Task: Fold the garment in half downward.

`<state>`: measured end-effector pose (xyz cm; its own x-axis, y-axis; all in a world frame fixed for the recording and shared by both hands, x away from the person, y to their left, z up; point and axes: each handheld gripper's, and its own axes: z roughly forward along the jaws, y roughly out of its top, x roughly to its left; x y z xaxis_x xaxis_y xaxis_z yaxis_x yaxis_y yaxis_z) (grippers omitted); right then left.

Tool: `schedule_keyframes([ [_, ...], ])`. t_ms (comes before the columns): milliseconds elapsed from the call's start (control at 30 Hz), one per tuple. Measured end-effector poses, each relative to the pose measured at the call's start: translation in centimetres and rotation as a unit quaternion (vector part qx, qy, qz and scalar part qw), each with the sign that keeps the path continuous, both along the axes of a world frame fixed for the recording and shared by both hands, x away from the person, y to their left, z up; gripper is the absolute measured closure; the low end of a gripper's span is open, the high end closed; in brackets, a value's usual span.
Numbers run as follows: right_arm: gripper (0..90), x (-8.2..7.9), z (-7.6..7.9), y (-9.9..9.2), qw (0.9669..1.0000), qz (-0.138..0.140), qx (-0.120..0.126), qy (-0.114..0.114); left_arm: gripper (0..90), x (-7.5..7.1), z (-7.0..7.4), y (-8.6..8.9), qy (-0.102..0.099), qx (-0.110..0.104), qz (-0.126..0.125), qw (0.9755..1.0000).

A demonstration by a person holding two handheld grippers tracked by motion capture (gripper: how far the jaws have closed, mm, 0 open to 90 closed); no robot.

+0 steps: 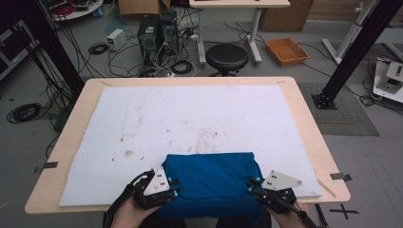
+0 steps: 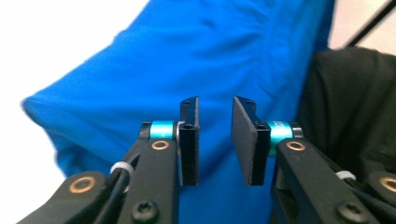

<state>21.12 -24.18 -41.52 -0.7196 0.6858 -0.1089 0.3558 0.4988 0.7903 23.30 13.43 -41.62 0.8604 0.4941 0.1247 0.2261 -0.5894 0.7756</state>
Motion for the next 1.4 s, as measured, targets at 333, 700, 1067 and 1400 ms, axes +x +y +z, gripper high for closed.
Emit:
schedule_keyframes([
  [333, 60.1, 9.1, 0.1, -1.3, 0.9918, -0.107, 0.064, 0.029, 59.0, 8.0, 0.0, 1.1, 0.028, -0.028, 0.122, 0.9918],
  [700, 69.4, 10.6, -2.2, -2.4, 0.988, -0.131, 0.051, 0.063, 63.2, 8.5, -1.7, 2.5, 0.055, -0.035, 0.147, 0.987],
  [1067, 67.0, 11.0, -3.2, -2.4, 0.9829, -0.12, 0.081, 0.114, 59.1, 8.6, -2.1, 2.2, 0.077, -0.035, 0.141, 0.9863],
  [1400, 85.2, 10.6, -3.1, -2.1, 0.9876, -0.091, 0.072, 0.105, 82.9, 8.3, -2.6, 2.0, 0.081, -0.044, 0.129, 0.9873],
])
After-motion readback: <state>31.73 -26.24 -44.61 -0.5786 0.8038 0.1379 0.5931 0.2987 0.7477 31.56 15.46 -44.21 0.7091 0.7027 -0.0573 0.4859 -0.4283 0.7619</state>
